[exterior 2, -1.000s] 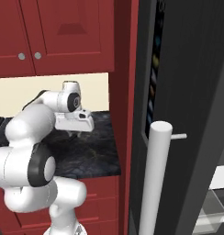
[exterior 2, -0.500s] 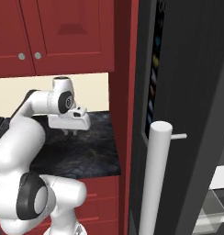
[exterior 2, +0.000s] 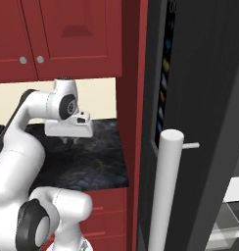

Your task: Retrieve the butter from the fridge and place it on a plate on the dining table. Then retrieve the butter knife by the fridge and place it near the plate.

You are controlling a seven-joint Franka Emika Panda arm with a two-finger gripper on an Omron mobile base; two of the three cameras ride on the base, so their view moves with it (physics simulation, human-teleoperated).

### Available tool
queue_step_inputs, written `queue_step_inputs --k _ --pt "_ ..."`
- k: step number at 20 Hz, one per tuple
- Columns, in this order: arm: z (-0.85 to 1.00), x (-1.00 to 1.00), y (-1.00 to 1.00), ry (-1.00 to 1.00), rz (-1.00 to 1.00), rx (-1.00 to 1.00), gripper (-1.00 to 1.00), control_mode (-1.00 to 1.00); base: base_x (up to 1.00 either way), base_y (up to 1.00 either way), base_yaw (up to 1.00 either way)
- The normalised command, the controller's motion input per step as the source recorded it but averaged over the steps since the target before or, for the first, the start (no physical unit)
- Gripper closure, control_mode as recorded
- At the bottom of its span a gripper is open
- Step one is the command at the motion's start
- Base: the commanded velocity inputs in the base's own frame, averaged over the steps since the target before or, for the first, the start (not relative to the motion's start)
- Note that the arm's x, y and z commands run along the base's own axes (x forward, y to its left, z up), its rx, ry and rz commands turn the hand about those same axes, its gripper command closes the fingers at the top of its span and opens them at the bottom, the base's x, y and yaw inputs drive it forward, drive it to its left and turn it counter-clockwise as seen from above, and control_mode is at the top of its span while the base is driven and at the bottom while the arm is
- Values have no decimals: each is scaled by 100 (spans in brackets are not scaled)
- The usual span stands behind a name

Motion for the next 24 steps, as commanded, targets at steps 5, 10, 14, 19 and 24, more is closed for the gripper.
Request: queue_step_inputs --k 5,10,14,19,24 --pt "4 -41 0 -1 17 0 100 -100 0 0 0" --pt "0 -22 8 -8 1 0 100 -100 0 0 0" --pt "0 -18 10 -10 -2 0 100 -100 0 0 0" --pt "0 -20 2 -7 -10 0 100 -100 0 0 0" --pt "0 -36 0 -1 -8 0 100 -100 0 0 0"
